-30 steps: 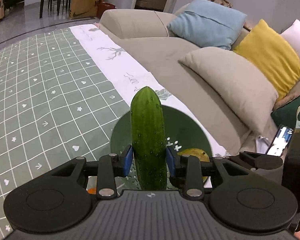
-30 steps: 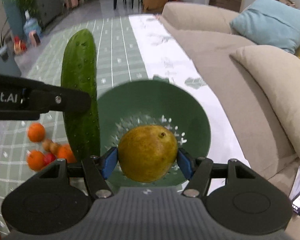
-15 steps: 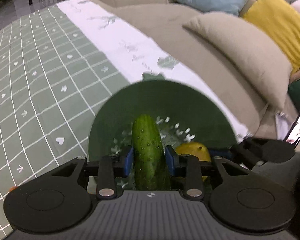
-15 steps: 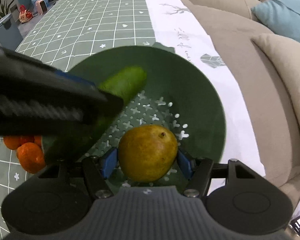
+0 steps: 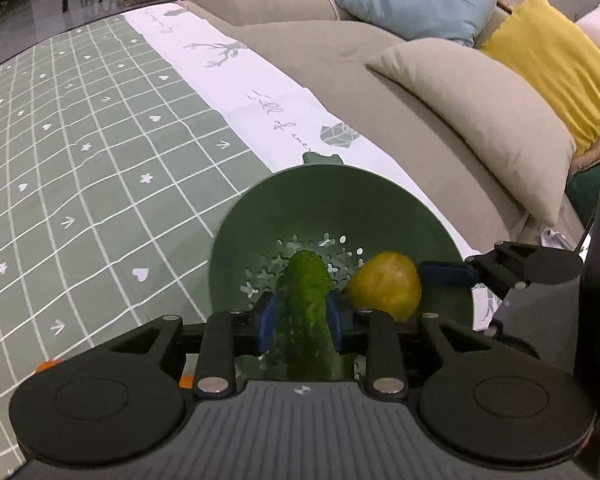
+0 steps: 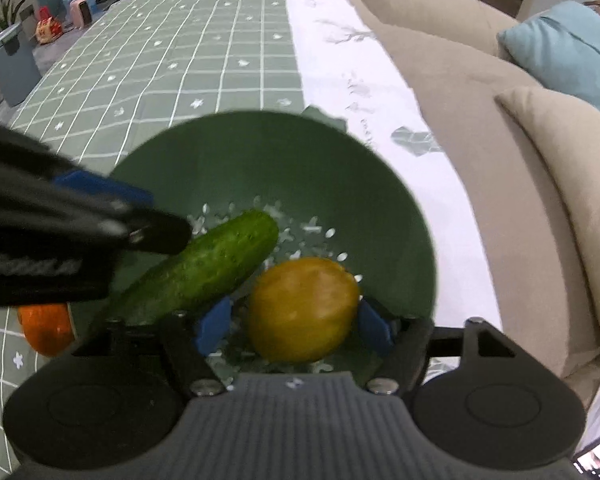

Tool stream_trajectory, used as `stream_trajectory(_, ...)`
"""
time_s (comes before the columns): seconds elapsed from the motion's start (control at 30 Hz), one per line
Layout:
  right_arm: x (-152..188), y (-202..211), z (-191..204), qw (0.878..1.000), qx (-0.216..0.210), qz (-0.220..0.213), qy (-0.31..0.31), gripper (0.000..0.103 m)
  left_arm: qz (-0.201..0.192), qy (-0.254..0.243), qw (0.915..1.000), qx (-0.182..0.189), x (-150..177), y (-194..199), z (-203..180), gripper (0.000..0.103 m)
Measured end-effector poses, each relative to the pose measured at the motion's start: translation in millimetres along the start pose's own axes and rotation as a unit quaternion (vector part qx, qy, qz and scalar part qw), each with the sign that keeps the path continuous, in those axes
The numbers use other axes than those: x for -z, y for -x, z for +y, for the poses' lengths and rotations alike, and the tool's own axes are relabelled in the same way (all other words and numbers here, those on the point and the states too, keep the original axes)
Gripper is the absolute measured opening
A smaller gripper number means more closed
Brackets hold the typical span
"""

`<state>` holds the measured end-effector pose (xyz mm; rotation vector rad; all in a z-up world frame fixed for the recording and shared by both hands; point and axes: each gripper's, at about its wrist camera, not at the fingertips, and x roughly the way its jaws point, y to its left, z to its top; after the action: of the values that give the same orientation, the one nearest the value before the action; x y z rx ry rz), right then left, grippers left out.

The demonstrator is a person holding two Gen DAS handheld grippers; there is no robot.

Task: Organize fruits
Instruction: 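Carry the cucumber with the left tool into the colander while the right tool drops the pear in, then withdraw and grasp an orange with the left tool while the right tool grasps another orange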

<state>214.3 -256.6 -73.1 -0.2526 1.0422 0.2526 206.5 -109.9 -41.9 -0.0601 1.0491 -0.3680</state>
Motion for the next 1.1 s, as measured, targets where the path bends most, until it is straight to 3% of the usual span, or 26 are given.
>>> stream_trajectory(0.27,-2.7,46.9,9.7,0.999,0.018,-0.039,-0.016,0.078,-0.036,0.010,0.9993,-0.007,14.7,51.2,3.1,0.041)
stream_trajectory(0.63,26.2,104.9,45.4,0.989,-0.025,-0.095,-0.115,0.088,-0.091,0.005,0.9948,-0.045,61.3,120.9,12.7,0.050)
stream_trajectory(1.1,91.5,122.4,93.0,0.975,-0.059,-0.131,-0.171,0.091,-0.114,0.040,0.9890,-0.086,131.6,139.9,48.4,0.051)
